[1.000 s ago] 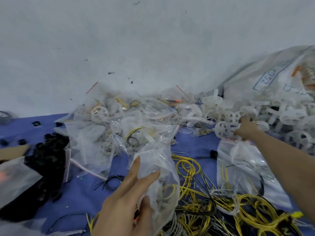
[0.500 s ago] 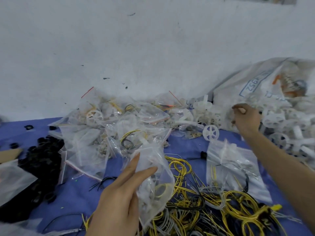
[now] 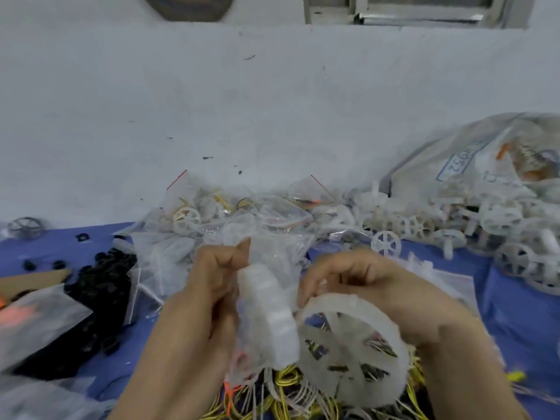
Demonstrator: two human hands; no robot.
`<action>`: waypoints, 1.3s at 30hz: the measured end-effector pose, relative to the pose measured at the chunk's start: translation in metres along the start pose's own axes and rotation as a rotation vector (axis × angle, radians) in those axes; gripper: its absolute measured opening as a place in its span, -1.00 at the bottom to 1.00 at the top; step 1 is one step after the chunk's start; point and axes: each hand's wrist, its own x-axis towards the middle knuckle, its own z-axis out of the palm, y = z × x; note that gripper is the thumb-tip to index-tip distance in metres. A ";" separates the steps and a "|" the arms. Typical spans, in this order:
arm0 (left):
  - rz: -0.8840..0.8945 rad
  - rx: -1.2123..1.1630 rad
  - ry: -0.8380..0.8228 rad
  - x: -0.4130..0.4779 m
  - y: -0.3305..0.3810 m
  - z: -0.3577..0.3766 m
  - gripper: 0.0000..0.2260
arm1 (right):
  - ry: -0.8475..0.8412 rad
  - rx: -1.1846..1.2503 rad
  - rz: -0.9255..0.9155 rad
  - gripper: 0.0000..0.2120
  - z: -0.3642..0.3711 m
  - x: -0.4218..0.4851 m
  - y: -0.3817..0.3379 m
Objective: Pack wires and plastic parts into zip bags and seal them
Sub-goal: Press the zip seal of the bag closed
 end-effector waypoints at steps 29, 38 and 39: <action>0.475 1.041 -0.270 -0.013 -0.007 0.013 -0.53 | 0.580 -0.203 0.276 -0.65 0.030 0.026 0.007; 0.378 0.837 -0.142 -0.004 -0.018 0.011 -0.52 | 0.552 -0.600 0.178 -0.66 0.057 0.040 0.012; 0.374 0.788 -0.154 -0.006 -0.019 0.010 -0.57 | 0.494 -0.609 0.192 -0.68 0.061 0.040 0.013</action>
